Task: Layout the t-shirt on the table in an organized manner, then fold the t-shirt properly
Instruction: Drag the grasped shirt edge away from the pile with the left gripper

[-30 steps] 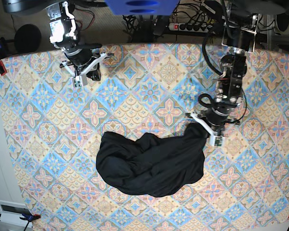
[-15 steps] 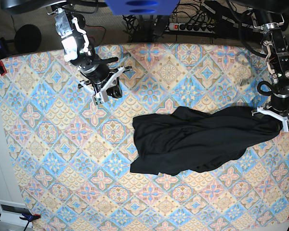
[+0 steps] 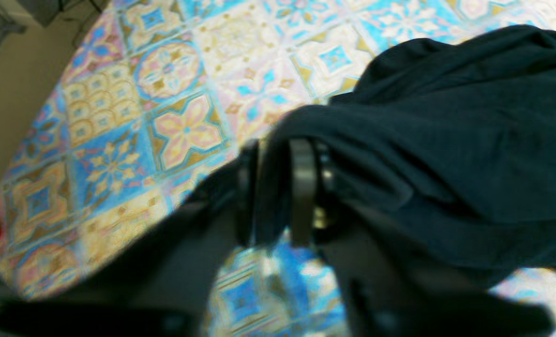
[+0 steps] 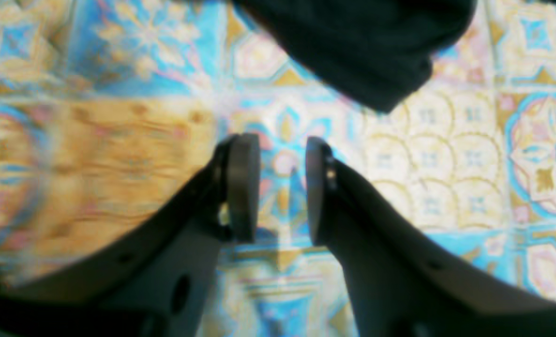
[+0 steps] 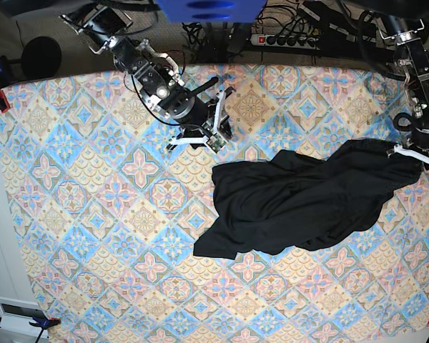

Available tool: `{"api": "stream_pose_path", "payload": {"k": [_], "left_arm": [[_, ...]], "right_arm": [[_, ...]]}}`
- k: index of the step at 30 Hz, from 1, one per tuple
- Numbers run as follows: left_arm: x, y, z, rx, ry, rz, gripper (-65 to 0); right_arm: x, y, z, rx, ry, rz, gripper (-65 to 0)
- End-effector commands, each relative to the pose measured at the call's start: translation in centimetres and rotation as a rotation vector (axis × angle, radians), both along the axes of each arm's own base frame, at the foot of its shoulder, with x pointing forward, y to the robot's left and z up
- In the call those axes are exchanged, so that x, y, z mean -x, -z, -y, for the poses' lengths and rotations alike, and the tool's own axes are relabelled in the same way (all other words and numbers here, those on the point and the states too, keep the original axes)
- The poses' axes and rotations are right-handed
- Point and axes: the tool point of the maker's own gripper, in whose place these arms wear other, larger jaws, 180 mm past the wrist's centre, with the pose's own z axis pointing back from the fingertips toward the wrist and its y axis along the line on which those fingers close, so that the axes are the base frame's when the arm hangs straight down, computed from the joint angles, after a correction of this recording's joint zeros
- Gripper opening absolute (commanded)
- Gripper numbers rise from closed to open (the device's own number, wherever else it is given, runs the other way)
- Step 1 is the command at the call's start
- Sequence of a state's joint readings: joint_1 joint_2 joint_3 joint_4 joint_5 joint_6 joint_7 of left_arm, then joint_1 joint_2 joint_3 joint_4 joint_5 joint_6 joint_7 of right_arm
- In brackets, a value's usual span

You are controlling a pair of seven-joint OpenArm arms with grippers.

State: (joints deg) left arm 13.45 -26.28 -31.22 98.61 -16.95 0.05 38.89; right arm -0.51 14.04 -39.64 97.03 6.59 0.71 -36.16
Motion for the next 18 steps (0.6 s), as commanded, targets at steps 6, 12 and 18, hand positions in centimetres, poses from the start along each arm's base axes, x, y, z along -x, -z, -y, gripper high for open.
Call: {"api": "stream_pose_path", "payload": {"k": [6,12,18], "left_arm": [[0.8,0.0,-1.0,-0.025,-0.014,-0.013,-44.7],[1.4,0.7,-1.0,-0.022,-0.016,-0.034,-44.7],[1.6,1.0,-0.8,-0.016,-0.016,-0.041,-44.7]], "right_arm": [[-3.6,-0.8,0.1,0.007,0.028,0.060,-46.9],[-4.5,-1.3,-0.7,0.022,-0.005,0.088,-46.1],[-6.4,-2.0,-0.6,0.044,-0.011,0.122,-43.0]]}}
